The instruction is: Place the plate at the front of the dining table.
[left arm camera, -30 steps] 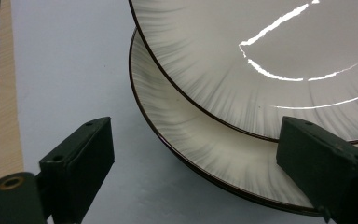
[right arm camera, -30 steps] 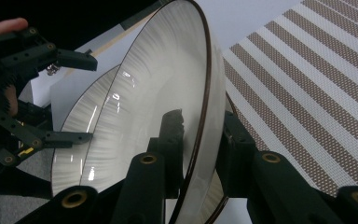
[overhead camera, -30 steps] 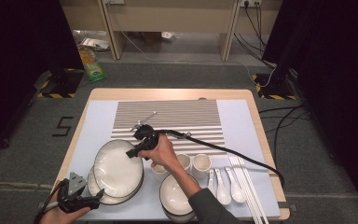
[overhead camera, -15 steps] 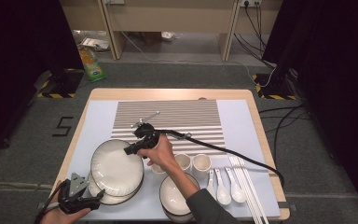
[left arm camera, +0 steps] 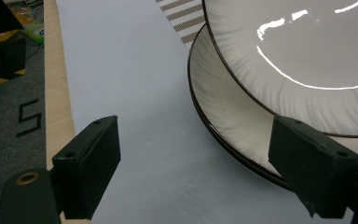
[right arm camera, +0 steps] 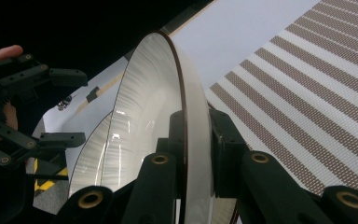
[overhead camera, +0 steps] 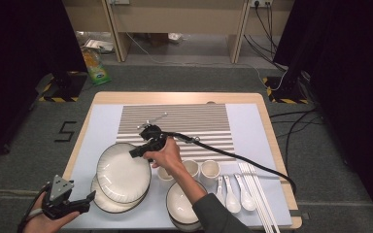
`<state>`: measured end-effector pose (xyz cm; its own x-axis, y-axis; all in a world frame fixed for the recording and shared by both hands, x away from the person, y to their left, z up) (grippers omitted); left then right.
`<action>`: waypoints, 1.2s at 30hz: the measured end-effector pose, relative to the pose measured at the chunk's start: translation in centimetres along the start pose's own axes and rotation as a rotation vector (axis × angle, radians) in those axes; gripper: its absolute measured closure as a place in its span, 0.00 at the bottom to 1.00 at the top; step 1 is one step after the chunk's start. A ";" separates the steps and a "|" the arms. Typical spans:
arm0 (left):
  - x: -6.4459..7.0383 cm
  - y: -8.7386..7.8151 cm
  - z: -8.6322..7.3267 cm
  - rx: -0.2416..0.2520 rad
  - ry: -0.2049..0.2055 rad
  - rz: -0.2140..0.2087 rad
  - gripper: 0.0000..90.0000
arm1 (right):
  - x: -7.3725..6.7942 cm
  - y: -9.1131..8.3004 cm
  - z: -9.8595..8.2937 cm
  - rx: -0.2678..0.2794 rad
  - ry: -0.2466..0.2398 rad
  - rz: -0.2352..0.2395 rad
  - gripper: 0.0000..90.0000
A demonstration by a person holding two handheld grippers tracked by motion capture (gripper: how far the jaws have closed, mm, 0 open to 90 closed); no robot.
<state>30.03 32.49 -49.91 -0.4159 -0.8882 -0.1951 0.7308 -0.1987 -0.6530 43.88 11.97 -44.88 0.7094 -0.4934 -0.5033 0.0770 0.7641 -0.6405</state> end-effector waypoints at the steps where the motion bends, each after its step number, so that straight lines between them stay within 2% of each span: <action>1: -0.1 -0.1 0.0 0.000 0.001 0.002 0.18 | 0.0 -0.2 0.2 0.001 0.003 -0.002 0.89; 12: -1.3 -0.5 -0.7 -0.026 -0.012 -0.003 0.18 | 0.1 -2.4 2.0 0.058 0.016 0.004 0.89; 14: -1.9 -0.7 -0.7 -0.019 -0.030 0.005 0.18 | 0.1 -3.0 2.4 0.076 0.022 0.009 0.89; 18: -2.8 -1.0 -1.3 -0.036 -0.052 0.014 0.18 | 0.1 -4.1 3.3 0.116 0.032 0.025 0.89; 24: -3.4 0.0 -2.4 -0.080 -0.065 0.005 0.18 | 0.6 -5.7 4.6 0.163 0.052 0.021 0.89; 28: -3.8 1.3 -3.4 -0.112 -0.084 0.000 0.19 | 1.5 -6.5 5.1 0.195 0.084 0.010 0.89; 34: -4.0 2.0 -4.0 -0.139 -0.084 0.000 0.19 | 4.0 -7.9 5.3 0.238 0.140 -0.020 0.89; 36: -3.8 2.2 -4.2 -0.152 -0.073 -0.001 0.19 | 4.9 -8.4 5.3 0.258 0.169 -0.025 0.89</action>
<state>30.92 37.18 -53.64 -0.3721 -0.9170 -0.1438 0.6378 -0.1400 -0.7573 50.41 5.35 -38.85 0.5803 -0.5591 -0.5922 0.2840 0.8204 -0.4964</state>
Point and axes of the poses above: each handheld gripper's, and its own axes: y roughly forward along the jaws, z roughly out of its top, x roughly to its right, the point moved 7 cm from there along y, roughly forward along the jaws, and after that the axes turned 9 degrees about y, right-handed, at the moved point
